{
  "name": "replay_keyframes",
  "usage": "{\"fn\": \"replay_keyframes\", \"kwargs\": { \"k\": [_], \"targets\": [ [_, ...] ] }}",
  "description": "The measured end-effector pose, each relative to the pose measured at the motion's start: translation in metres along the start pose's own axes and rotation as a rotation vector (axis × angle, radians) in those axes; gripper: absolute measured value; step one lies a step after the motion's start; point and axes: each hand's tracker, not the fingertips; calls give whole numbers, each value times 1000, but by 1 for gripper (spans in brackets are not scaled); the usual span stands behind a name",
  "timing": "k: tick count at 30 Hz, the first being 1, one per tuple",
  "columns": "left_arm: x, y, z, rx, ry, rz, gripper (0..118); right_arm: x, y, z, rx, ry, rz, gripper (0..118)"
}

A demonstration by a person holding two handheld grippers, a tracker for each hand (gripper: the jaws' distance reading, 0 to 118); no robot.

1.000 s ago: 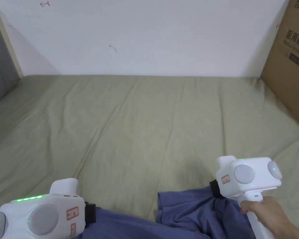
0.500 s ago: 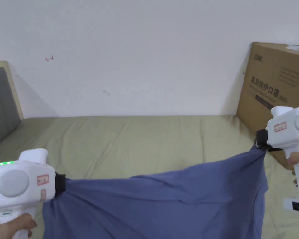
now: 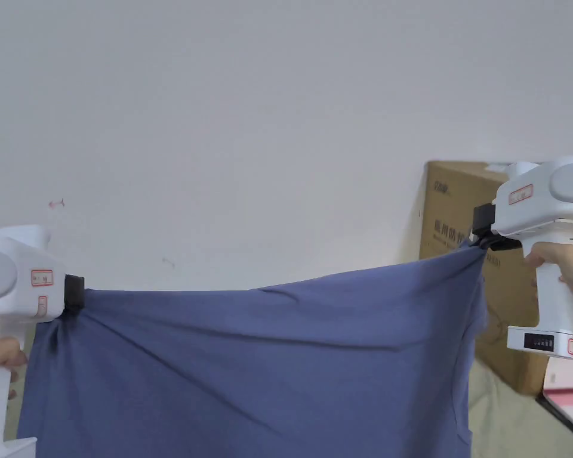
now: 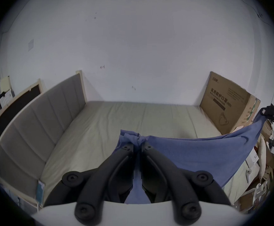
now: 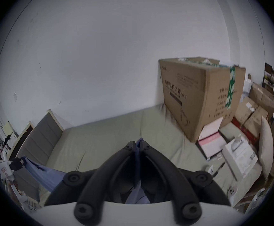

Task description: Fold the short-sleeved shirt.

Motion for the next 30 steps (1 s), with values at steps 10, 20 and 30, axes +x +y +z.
{"fn": "replay_keyframes", "kwargs": {
  "k": [10,20,30],
  "targets": [
    [3,143,-19,201,12,-18,7,-38,134,-1,188,32,-81,4],
    [2,137,-72,213,92,-54,7,-58,133,-23,193,20,-44,4],
    [6,-44,-208,-105,156,-100,7,-24,-34,-173,-151,-62,-60,4]
  ]
}}
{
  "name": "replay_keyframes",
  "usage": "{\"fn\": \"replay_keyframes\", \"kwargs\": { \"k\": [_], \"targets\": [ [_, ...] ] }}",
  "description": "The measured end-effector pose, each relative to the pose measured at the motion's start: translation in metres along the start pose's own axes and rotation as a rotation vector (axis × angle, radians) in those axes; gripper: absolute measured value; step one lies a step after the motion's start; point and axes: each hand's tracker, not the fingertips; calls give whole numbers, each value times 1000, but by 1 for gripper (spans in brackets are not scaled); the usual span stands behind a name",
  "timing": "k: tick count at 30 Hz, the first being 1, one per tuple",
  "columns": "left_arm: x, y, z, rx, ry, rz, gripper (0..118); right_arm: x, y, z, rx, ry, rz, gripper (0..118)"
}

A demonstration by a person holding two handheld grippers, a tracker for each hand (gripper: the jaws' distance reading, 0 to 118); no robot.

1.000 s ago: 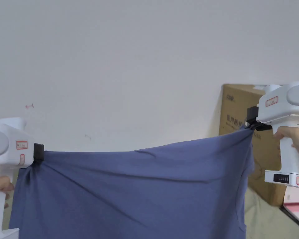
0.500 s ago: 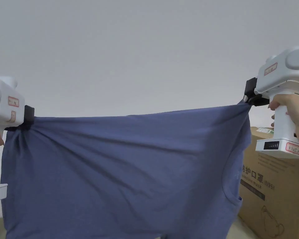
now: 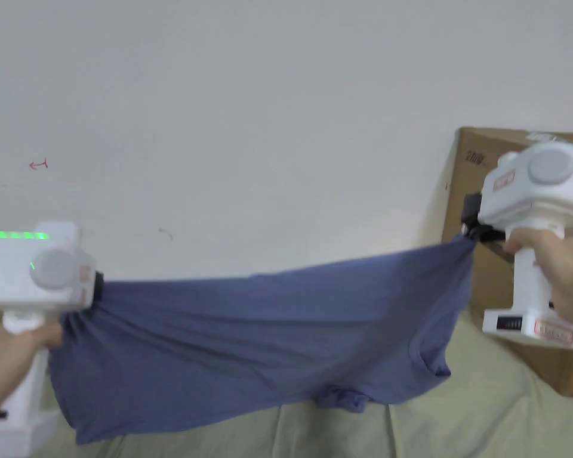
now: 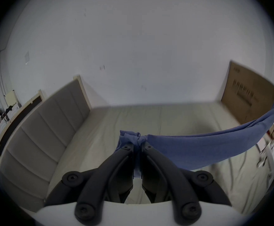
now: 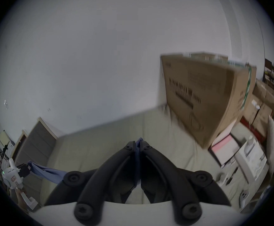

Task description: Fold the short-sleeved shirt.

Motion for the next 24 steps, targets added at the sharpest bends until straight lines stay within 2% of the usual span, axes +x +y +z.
{"fn": "replay_keyframes", "kwargs": {
  "k": [3,6,10,13,15,17,19,24],
  "targets": [
    [16,-69,-41,-95,-14,18,7,19,-67,-54,-101,-35,-7,4],
    [20,-127,-63,-217,-16,11,7,41,-127,-90,-239,-33,-62,4],
    [3,-177,-56,-310,-59,112,7,59,-195,-86,-287,-44,-34,4],
    [-9,-200,-28,-311,-76,134,7,75,-242,-57,-356,-50,39,4],
    [-12,-218,-1,-317,-98,117,7,90,-269,-28,-358,-52,10,4],
    [-14,-238,28,-307,-80,115,7,109,-295,1,-401,-3,-70,4],
    [-17,-256,54,-327,-89,52,7,120,-320,37,-401,-22,-57,4],
    [-26,-310,125,-339,-86,52,7,141,-382,115,-453,-19,-58,4]
  ]
}}
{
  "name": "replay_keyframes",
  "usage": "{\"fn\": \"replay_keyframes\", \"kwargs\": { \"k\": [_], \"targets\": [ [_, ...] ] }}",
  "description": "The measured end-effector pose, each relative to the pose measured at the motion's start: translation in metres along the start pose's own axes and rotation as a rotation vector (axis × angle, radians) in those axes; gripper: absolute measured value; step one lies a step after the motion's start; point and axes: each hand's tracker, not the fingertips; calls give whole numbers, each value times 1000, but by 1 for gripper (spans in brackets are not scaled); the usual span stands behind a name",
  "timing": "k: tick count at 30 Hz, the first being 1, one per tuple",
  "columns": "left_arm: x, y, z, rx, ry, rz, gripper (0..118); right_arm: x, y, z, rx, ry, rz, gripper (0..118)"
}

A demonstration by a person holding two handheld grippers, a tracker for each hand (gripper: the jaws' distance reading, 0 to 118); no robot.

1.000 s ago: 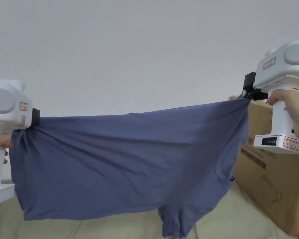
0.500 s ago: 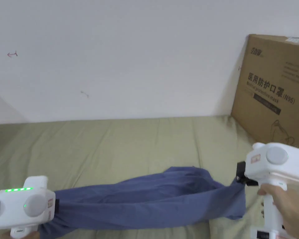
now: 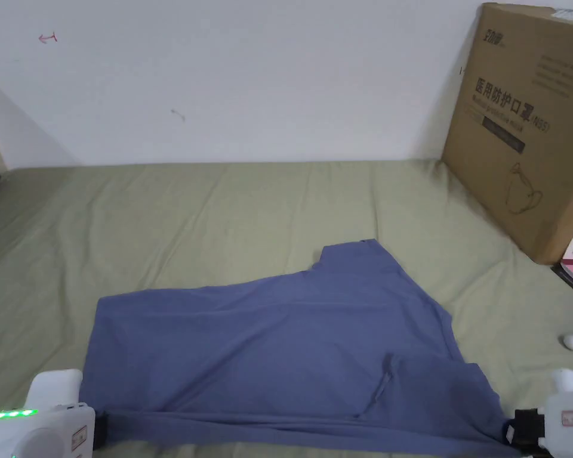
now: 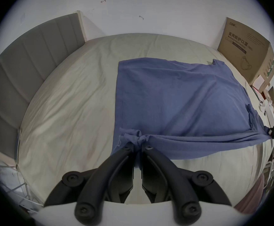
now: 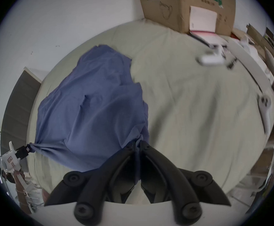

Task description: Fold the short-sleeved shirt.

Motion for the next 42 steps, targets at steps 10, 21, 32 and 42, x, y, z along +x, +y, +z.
{"fn": "replay_keyframes", "kwargs": {
  "k": [10,21,32,42],
  "targets": [
    [-17,-69,33,-61,-8,-19,74,2,-56,34,10,-75,52,57],
    [-9,-34,52,50,-47,55,0,-70,-11,49,185,26,211,0],
    [-21,1,-6,8,-61,64,0,-106,-3,-25,140,-8,318,0],
    [-50,134,-117,-5,-38,106,97,-131,44,-63,145,24,287,0]
  ]
}}
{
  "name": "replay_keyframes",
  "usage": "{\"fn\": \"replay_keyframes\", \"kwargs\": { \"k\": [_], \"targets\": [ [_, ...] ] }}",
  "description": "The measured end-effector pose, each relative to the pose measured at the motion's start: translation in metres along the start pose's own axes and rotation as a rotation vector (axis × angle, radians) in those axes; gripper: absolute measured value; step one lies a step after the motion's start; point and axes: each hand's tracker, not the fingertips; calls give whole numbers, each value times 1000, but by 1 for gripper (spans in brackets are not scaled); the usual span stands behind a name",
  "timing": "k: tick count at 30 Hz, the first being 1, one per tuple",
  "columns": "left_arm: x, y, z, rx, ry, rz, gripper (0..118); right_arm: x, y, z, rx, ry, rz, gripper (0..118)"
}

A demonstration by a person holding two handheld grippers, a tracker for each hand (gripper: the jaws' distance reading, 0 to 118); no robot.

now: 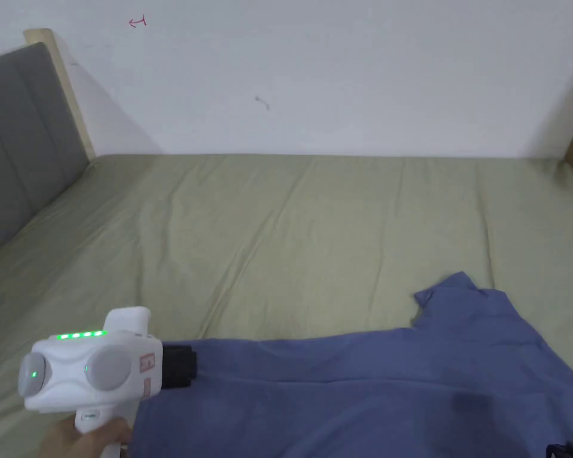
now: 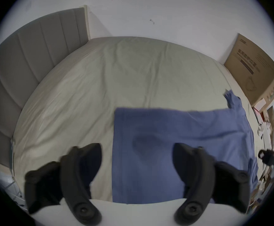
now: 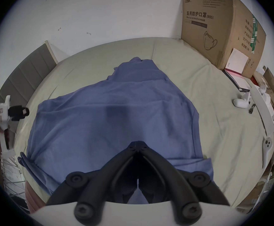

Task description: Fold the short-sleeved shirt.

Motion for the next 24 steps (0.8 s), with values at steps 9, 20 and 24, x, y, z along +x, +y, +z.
{"fn": "replay_keyframes", "kwargs": {
  "k": [9,20,24],
  "targets": [
    [9,8,-74,-113,28,80,69,11,-10,-18,-64,31,-81,0],
    [32,9,-25,-71,32,-58,4,50,31,-23,-40,42,-82,0],
    [34,16,-4,-31,21,-79,4,70,90,-55,-66,48,-52,73]
  ]
}}
